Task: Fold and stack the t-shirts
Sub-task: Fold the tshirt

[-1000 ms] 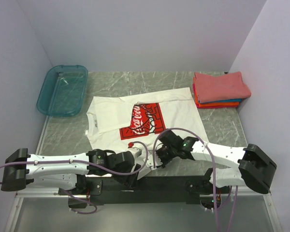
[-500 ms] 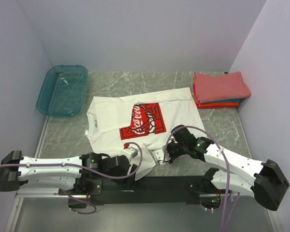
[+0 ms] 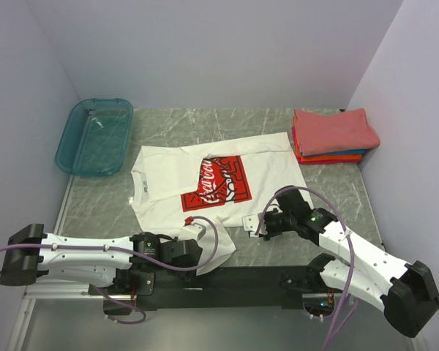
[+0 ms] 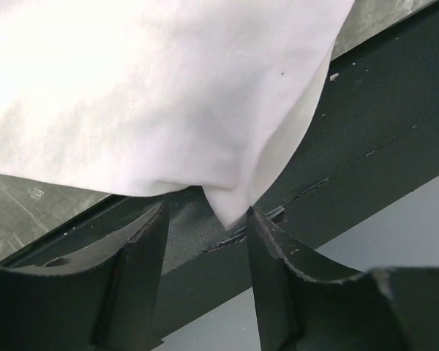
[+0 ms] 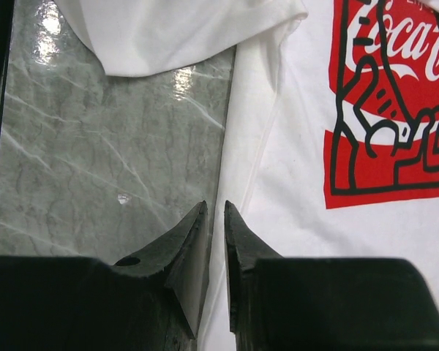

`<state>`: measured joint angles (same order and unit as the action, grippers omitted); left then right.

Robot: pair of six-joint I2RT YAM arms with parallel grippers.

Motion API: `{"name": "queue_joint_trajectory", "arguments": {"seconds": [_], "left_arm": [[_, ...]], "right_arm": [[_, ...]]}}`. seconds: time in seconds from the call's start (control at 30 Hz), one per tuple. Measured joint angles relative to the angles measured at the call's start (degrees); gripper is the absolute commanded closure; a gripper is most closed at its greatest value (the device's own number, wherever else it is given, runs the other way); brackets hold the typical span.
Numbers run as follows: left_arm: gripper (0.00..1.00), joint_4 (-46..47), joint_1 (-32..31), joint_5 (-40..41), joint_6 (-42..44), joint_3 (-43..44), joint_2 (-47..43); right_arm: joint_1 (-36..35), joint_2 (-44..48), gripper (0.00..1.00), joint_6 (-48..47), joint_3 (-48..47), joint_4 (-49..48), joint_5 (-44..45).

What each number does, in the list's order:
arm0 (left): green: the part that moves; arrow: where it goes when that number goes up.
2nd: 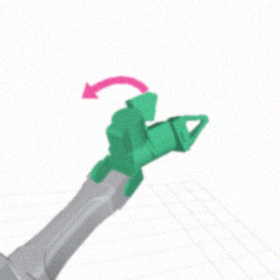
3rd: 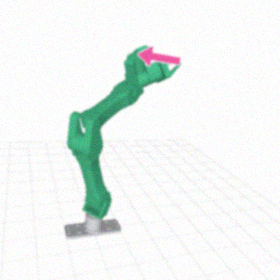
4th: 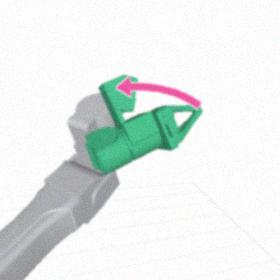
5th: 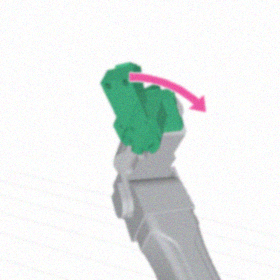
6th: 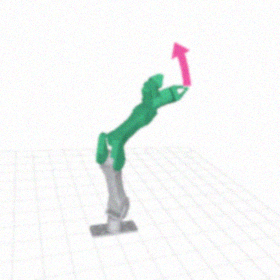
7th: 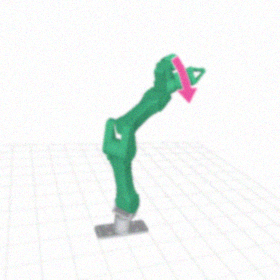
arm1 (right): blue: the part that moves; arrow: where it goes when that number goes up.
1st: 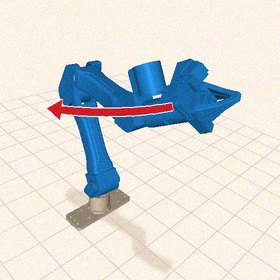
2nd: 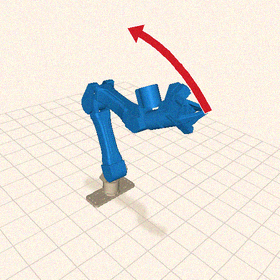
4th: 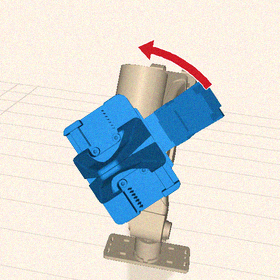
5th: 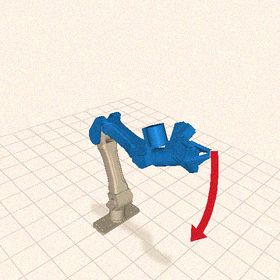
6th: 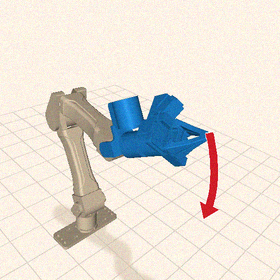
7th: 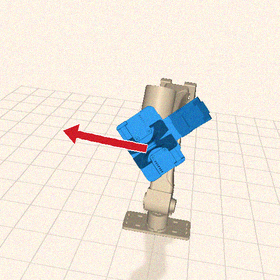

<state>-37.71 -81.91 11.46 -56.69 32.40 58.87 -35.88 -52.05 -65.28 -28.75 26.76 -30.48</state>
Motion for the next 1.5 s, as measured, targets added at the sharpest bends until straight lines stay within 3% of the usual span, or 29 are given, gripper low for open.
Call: {"name": "queue_joint_trajectory", "arguments": {"seconds": [0.23, 0.5, 1.1, 1.3, 1.5], "left_arm": [[0.46, 1.5, -0.9, -0.8, 2.3, 1.3, 2.5], [0.46, -1.1, -4.9, -0.5, 3.5, 7.2, 12.2], [0.55, -14.1, -12.6, 10.9, 0.9, 18.3, 29.8], [0.63, -14.7, -13.2, 12.5, 1.0, 20.3, 31.9], [0.92, -15.5, -13.4, 12.9, 1.4, 21.1, 32.5]], "right_arm": [[1.7, 0.0, 0.78, 0.9, -0.1, 0.1, -0.6], [4.4, -0.9, 0.78, 1.1, -0.1, 0.1, -2.0], [8.7, -1.0, 0.78, 1.1, -0.6, 1.7, -4.6], [10.2, -1.0, 0.78, 1.0, -1.4, 2.0, -5.8], [11.6, -1.0, 0.78, 0.8, -1.4, 2.5, -6.6]]}}
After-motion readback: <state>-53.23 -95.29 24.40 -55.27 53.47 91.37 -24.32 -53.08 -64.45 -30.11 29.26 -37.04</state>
